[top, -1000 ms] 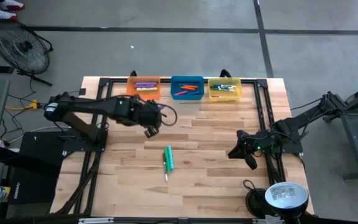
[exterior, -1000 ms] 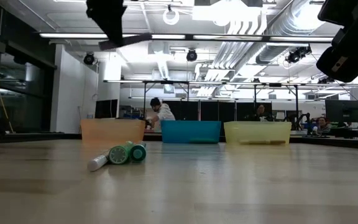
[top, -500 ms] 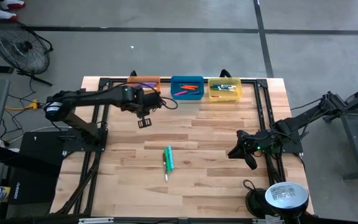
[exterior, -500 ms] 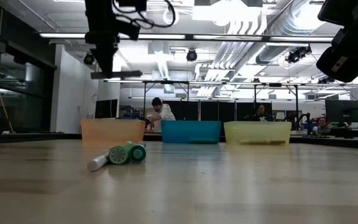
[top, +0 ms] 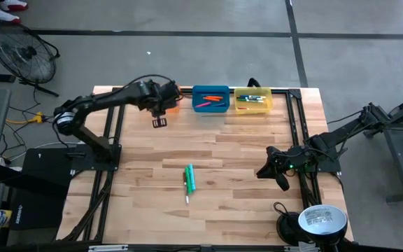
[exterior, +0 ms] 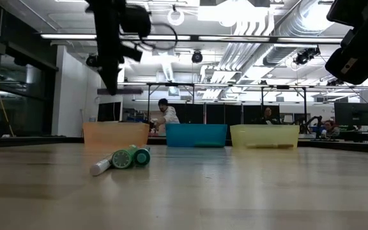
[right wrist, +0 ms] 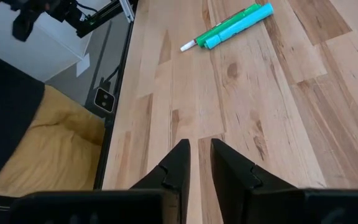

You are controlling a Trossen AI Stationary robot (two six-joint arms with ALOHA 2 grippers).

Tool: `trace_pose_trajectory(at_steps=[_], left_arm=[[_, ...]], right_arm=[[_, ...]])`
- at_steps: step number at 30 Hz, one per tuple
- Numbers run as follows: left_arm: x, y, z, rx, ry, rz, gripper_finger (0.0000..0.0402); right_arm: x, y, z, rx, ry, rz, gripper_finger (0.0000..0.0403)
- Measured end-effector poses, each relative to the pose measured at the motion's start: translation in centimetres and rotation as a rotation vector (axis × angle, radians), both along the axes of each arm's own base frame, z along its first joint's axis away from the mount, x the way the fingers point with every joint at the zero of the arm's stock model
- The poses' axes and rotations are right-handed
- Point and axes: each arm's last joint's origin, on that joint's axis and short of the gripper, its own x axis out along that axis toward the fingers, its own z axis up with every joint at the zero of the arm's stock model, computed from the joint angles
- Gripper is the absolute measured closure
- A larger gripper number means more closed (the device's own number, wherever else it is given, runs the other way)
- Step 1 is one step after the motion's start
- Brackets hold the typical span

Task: Pick & Place Markers
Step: Put the light violet highlighter into the orange bin, then put the brown marker into the yellow bin

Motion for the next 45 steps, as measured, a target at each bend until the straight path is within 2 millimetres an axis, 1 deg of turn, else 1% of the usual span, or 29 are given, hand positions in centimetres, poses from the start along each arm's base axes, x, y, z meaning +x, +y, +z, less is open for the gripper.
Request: trace_pose_trajectory(at_steps=[5,7,10,15,21,26,34,41,45], left_arm=[[0.2,3.1,-1.4,-0.005,0.030,-0.045,0.0343],[0.3,4.1,-2.3,-0.019,0.042,-0.063,0.0343],[0.4,5.6,-2.9,-0.012,0.030,-0.058,0.0343],[0.1,7.6,-4.3,-0.042,0.042,-0.051,0.0343],[-0.7,9.4,-5.4,-0.085,0.030,-0.003,0.0343],[-1.3,10.4,-6.1,-0.121,0.015,0.027,0.0343],[-1.6,11.4,-7.3,-0.157,0.008,0.049,0.0342],[-1.6,11.6,-7.4,-0.160,0.011,0.054,0.0276],[-1.7,11.6,-7.4,-0.148,0.024,0.060,0.0266]], right_arm=[[0.0,0.0,0.0,0.000,0.000,0.000,0.0354],[0.0,0.0,0.0,0.000,0.000,0.000,0.0356],[0.0,0.0,0.0,0.000,0.000,0.000,0.0357],[0.0,0.0,0.0,0.000,0.000,0.000,0.0354],[0.0,0.0,0.0,0.000,0.000,0.000,0.0350],[0.0,0.0,0.0,0.000,0.000,0.000,0.0354],[0.0,0.0,0.0,0.000,0.000,0.000,0.0354],[0.0,0.0,0.0,0.000,0.000,0.000,0.0351],[0.0,0.0,0.0,0.000,0.000,0.000,0.0354]])
